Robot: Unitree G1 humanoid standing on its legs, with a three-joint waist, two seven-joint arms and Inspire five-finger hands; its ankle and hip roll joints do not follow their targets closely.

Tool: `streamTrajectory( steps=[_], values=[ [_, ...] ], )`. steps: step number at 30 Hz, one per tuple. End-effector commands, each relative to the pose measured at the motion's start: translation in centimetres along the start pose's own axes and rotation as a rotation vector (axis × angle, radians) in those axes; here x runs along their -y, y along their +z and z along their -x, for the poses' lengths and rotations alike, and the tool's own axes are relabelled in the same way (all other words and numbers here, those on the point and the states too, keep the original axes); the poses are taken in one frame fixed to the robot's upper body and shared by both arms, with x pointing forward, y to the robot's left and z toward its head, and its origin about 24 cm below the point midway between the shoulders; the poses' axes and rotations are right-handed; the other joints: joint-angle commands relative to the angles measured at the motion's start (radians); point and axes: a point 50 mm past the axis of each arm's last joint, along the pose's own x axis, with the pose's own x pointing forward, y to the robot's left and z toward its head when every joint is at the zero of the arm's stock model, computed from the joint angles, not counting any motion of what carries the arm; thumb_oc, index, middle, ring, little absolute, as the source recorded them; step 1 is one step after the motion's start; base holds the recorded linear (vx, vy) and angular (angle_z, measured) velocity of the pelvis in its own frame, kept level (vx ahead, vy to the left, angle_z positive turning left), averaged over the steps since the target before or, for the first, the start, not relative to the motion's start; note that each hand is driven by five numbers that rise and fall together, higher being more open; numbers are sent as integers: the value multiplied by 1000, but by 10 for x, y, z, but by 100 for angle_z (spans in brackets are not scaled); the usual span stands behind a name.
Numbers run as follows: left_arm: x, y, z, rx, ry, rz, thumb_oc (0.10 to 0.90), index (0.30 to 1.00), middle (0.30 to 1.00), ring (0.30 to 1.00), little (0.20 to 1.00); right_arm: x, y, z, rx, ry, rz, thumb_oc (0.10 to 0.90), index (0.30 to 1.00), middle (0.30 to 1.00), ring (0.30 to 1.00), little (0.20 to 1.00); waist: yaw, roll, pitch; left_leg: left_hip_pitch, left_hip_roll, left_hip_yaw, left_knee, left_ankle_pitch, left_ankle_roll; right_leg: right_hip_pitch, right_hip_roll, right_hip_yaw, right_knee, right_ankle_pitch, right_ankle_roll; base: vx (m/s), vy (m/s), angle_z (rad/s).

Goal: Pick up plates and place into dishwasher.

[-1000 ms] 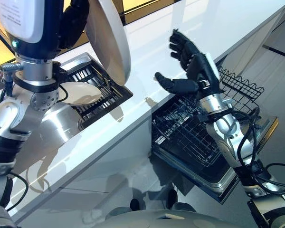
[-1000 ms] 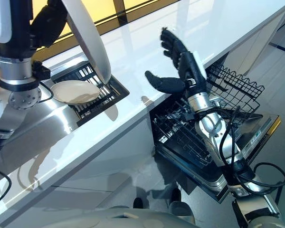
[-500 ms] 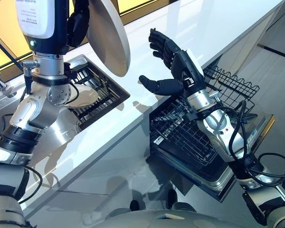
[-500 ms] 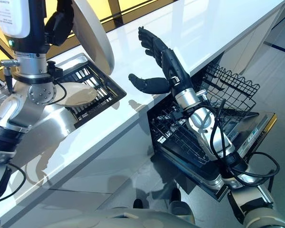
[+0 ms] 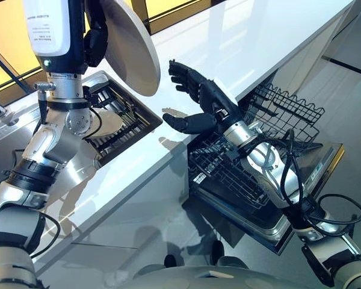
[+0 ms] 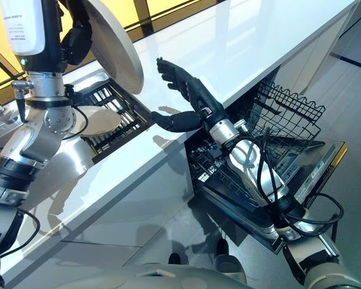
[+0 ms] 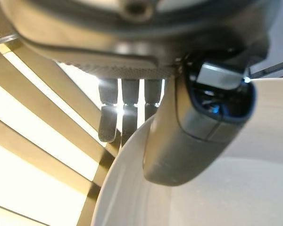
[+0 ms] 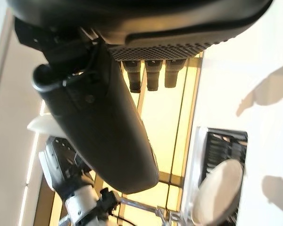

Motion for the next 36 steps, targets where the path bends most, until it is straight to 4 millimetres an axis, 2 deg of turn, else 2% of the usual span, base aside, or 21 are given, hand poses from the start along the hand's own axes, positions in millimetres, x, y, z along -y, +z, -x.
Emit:
streamTrajectory(
  steps=[1, 10, 17, 26, 27, 28, 29, 30, 36],
  values=[
    [-19, 6, -35, 59, 163, 15, 100, 300, 300, 300, 200, -7, 60, -28, 293, 43, -35, 800, 900, 900, 900, 900, 8, -14, -119, -58, -61, -1, 4, -49, 3, 51, 90, -36, 94, -207, -13, 0, 0, 0],
    [-5, 23, -28, 75, 153, 94, 100, 300, 300, 300, 200, -16, 66, -33, 340, -18, -108, 800, 900, 900, 900, 900, 12, -15, -116, -55, -62, -7, 3, -50, 4, 56, 90, -41, 95, -212, -16, 0, 0, 0],
    [8, 42, -17, 82, 138, 201, 100, 300, 300, 300, 200, -10, 75, -33, 427, -199, -142, 800, 900, 900, 900, 900, 12, -10, -110, -50, -65, -10, 5, -56, 8, 58, 90, -42, 102, -217, -18, 0, 0, 0],
    [14, 65, -6, 127, 110, 337, 100, 300, 300, 300, 200, -6, 76, -29, 453, -312, -144, 800, 900, 900, 900, 900, 11, -11, -102, -44, -68, -16, 9, -61, 14, 58, 88, -42, 112, -223, -19, 0, 0, 0],
    [13, 69, -4, 139, 111, 373, 100, 300, 300, 300, 200, -6, 74, -29, 434, -320, -150, 720, 832, 832, 832, 820, 11, -11, -102, -43, -69, -17, 9, -62, 15, 59, 88, -42, 113, -224, -19, 0, 0, 0],
    [12, 72, -3, 155, 114, 391, 100, 300, 300, 300, 200, -5, 72, -28, 425, -327, -156, 553, 688, 688, 688, 653, 12, -11, -102, -42, -69, -17, 9, -63, 15, 60, 88, -43, 113, -225, -19, 0, 0, 0],
    [10, 77, -2, 172, 116, 417, 100, 300, 300, 300, 200, -4, 70, -27, 422, -342, -167, 254, 432, 432, 432, 354, 12, -12, -101, -42, -69, -17, 8, -62, 16, 61, 88, -44, 113, -225, -19, 0, 0, 0],
    [9, 81, 0, 186, 114, 437, 100, 300, 300, 300, 200, -2, 69, -25, 423, -360, -175, 100, 300, 300, 300, 200, 13, -12, -100, -42, -68, -17, 8, -62, 15, 61, 88, -45, 113, -224, -20, 0, 0, 0],
    [6, 95, 11, 213, 64, 541, 100, 300, 300, 300, 200, 5, 65, -14, 447, -431, -201, 100, 300, 300, 300, 200, 15, -15, -94, -41, -69, -25, 6, -64, 17, 62, 88, -49, 109, -223, -17, 0, 0, 0]
  ],
)
